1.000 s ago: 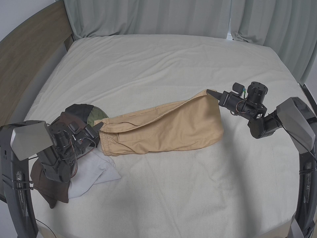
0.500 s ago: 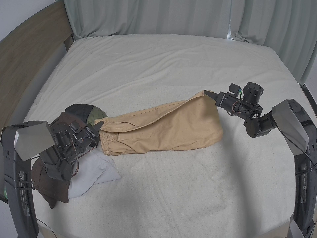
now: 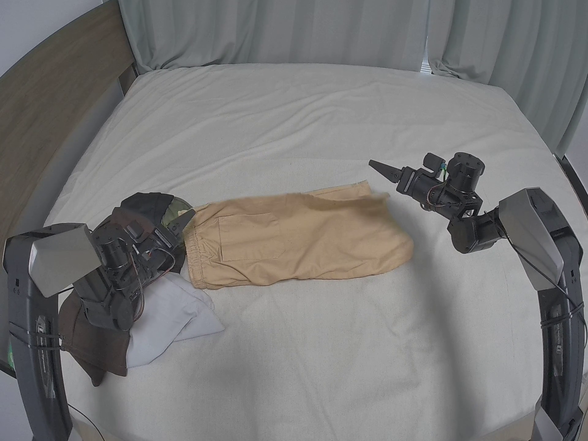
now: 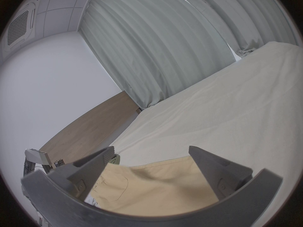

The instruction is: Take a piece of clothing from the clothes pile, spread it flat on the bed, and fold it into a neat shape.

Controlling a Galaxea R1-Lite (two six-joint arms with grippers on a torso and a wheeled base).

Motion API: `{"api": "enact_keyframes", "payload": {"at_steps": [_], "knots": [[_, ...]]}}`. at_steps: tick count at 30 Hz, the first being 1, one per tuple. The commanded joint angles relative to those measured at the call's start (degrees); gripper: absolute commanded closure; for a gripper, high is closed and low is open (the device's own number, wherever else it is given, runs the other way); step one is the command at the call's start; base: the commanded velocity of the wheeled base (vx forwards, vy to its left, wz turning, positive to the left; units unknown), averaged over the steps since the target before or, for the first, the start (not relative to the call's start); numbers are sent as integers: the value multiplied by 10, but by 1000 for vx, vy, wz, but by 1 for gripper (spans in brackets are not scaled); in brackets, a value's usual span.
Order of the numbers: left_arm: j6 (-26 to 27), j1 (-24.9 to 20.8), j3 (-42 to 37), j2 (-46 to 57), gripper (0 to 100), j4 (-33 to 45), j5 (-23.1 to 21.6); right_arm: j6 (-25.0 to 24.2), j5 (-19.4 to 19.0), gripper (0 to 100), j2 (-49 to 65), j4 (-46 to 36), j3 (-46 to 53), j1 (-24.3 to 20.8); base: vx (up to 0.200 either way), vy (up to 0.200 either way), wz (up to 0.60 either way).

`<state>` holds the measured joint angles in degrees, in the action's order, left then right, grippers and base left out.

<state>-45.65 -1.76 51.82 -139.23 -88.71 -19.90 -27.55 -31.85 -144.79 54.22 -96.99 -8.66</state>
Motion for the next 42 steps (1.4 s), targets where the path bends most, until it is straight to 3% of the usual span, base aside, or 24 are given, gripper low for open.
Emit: {"api": "enact_keyframes", "payload": {"at_steps": [1, 11, 17, 20, 27, 37, 42], "knots": [[-9, 24, 6, 4, 0, 0, 0, 0, 1, 0, 0, 2, 8, 0, 0, 0, 0], [-10, 35, -5, 12, 0, -1, -1, 5, 1, 0, 48, 9, 78, -2, 0, 0, 0], [-10, 27, -34, 44, 0, -1, -6, 4, 5, 0, 101, 19, 174, -12, 0, 0, 0], [-9, 20, -50, 59, 0, -2, -8, 3, 29, 0, 132, 21, 230, -15, 0, 0, 0], [0, 11, -62, 65, 0, -2, -8, -5, 44, 0, 165, 89, 354, -20, 0, 0, 0], [57, 9, -71, 63, 0, -3, -7, -10, 45, 0, 157, 168, 458, -28, 0, 0, 0], [147, 6, -73, 48, 0, -4, -3, -23, 47, 0, 137, 214, 492, -36, 0, 0, 0]]}}
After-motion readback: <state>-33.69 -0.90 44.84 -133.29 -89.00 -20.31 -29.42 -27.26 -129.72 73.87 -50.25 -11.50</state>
